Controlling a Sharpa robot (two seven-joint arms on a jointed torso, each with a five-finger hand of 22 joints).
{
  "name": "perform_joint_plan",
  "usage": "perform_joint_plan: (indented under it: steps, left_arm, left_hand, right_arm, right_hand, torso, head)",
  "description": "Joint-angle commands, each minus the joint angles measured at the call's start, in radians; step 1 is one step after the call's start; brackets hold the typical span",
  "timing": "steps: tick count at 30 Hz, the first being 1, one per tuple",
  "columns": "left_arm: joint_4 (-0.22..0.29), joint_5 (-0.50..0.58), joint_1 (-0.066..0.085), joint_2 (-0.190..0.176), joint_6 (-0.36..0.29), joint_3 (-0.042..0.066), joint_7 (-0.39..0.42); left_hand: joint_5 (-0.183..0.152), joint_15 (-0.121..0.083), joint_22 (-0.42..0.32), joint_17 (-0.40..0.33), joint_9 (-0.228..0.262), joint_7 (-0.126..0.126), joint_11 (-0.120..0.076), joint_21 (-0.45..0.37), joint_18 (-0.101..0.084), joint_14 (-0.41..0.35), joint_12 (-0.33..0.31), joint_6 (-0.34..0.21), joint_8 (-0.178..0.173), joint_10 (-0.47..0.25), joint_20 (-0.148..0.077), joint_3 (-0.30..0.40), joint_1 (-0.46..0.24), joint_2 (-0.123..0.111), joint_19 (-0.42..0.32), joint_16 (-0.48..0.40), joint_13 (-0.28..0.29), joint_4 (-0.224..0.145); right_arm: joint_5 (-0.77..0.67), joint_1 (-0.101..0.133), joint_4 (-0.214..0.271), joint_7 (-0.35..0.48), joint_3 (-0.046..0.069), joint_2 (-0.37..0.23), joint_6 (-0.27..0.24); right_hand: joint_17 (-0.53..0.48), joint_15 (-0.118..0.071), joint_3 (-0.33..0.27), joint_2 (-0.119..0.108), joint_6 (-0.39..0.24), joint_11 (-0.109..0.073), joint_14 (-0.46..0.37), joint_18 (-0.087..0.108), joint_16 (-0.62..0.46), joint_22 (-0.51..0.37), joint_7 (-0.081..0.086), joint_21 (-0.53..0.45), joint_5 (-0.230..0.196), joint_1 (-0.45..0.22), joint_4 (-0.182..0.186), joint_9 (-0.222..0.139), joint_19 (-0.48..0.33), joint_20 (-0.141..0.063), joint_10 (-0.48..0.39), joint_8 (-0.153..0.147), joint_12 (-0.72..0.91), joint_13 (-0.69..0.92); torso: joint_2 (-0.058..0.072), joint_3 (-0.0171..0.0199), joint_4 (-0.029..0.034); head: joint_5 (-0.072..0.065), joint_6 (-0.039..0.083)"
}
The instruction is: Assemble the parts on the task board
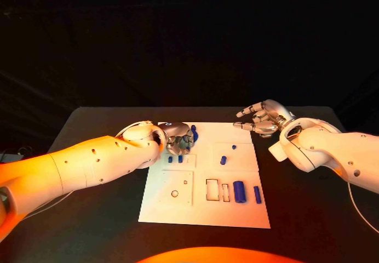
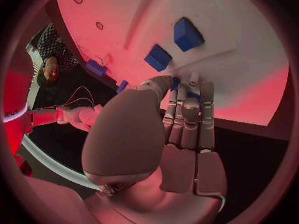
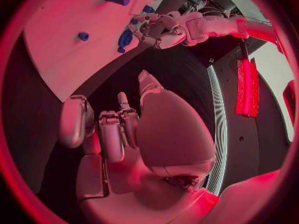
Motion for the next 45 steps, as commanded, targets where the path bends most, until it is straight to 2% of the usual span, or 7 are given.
perform_joint_plan:
  steps: [1,12,21,26,32,38,45]
  left_arm:
    - [-0.005,0.009,-0.002,0.006,0.026,-0.001,0.008]
    - [-0.017,0.015,-0.002,0.009,0.051,-0.001,0.002]
    - [-0.026,0.02,-0.002,0.009,0.067,-0.001,0.004]
    - [-0.027,0.036,-0.002,0.007,0.045,-0.001,0.021]
    - [-0.023,0.078,-0.002,0.001,0.011,0.0,0.045]
    - [0.0,0.137,-0.002,-0.021,-0.02,0.009,0.062]
    - [0.049,0.196,-0.001,-0.062,-0.037,0.032,0.066]
  left_hand:
    - [-0.006,-0.001,0.007,0.003,-0.002,0.001,0.001,0.008,0.006,0.008,-0.007,0.006,-0.007,0.006,-0.001,0.009,0.003,-0.002,0.01,0.009,-0.004,0.0]
    - [-0.012,-0.017,0.111,0.096,0.007,0.003,-0.017,0.098,-0.01,0.089,-0.018,0.065,-0.004,0.076,-0.014,0.047,0.016,0.023,0.081,0.064,-0.004,-0.054]
    - [-0.012,-0.022,0.135,0.104,0.008,0.003,-0.02,0.122,-0.013,0.101,-0.022,0.075,-0.012,0.093,-0.021,0.062,0.019,0.031,0.091,0.071,-0.001,-0.082]
    - [-0.012,-0.028,0.195,0.136,0.011,0.003,-0.024,0.173,-0.024,0.139,-0.022,0.104,-0.021,0.13,-0.028,0.08,0.021,0.042,0.136,0.081,0.01,-0.123]
    - [-0.011,-0.031,0.221,0.149,0.015,0.0,-0.028,0.192,-0.029,0.156,-0.025,0.122,-0.024,0.145,-0.032,0.087,0.01,0.045,0.159,0.085,0.016,-0.136]
    - [-0.01,-0.032,0.235,0.165,0.016,0.001,-0.028,0.203,-0.033,0.17,-0.03,0.128,-0.029,0.151,-0.033,0.09,0.002,0.044,0.175,0.089,0.018,-0.141]
    - [-0.01,-0.032,0.241,0.168,0.017,0.001,-0.029,0.207,-0.035,0.174,-0.033,0.132,-0.031,0.154,-0.033,0.09,-0.008,0.043,0.182,0.09,0.019,-0.142]
  right_arm:
    - [-0.005,-0.001,0.0,0.013,0.0,0.001,0.002]
    - [-0.005,-0.002,-0.001,0.013,0.0,0.002,0.002]
    - [-0.005,-0.003,-0.001,0.014,0.0,0.002,0.001]
    - [-0.005,-0.003,-0.001,0.014,0.0,0.002,0.001]
    - [-0.005,-0.004,-0.001,0.016,0.0,0.003,0.0]
    - [-0.004,-0.005,-0.001,0.017,0.0,0.003,-0.003]
    - [0.0,-0.005,-0.001,0.018,0.0,0.002,-0.004]
  right_hand:
    - [0.169,-0.003,0.002,0.007,0.008,-0.001,0.081,0.012,-0.004,0.019,-0.001,-0.005,0.006,-0.001,-0.003,-0.002,-0.003,-0.001,-0.004,-0.003,-0.004,0.109]
    - [0.168,-0.003,0.003,0.008,0.009,-0.001,0.081,0.013,-0.005,0.018,-0.001,-0.007,0.006,0.0,-0.003,-0.002,-0.004,-0.001,-0.005,-0.002,-0.005,0.108]
    - [0.168,-0.003,0.003,0.008,0.009,-0.001,0.081,0.013,-0.005,0.018,-0.001,-0.007,0.006,0.0,-0.003,-0.002,-0.004,-0.001,-0.005,-0.002,-0.005,0.108]
    - [0.167,-0.003,0.005,0.011,0.009,-0.001,0.081,0.013,-0.005,0.018,-0.001,-0.007,0.007,0.0,-0.002,-0.002,-0.004,-0.001,-0.005,-0.002,-0.005,0.107]
    - [0.167,-0.003,0.005,0.011,0.009,-0.001,0.081,0.013,-0.005,0.018,-0.001,-0.007,0.007,0.0,-0.002,-0.002,-0.004,-0.001,-0.005,-0.002,-0.005,0.107]
    - [0.169,-0.003,0.005,0.012,0.01,-0.001,0.081,0.013,-0.005,0.018,-0.001,-0.007,0.007,0.0,-0.002,-0.002,-0.004,-0.001,-0.004,-0.002,-0.004,0.108]
    - [0.169,-0.003,0.005,0.012,0.01,-0.001,0.081,0.013,-0.005,0.018,-0.001,-0.007,0.007,0.0,-0.002,-0.002,-0.004,-0.001,-0.004,-0.002,-0.004,0.108]
  torso:
    - [0.0,0.0004,0.0007]
    - [-0.001,-0.0008,0.0003]
    - [-0.001,-0.0011,0.0013]
    - [-0.001,-0.0015,0.0003]
    - [-0.001,-0.0014,0.0]
    - [-0.001,-0.0017,0.0013]
    - [-0.003,-0.0013,0.0029]
  head:
    - [-0.001,-0.001]
    - [-0.002,-0.004]
    - [-0.003,-0.004]
    - [-0.002,-0.003]
    - [-0.001,0.0]
    - [-0.001,0.002]
    - [0.002,0.004]
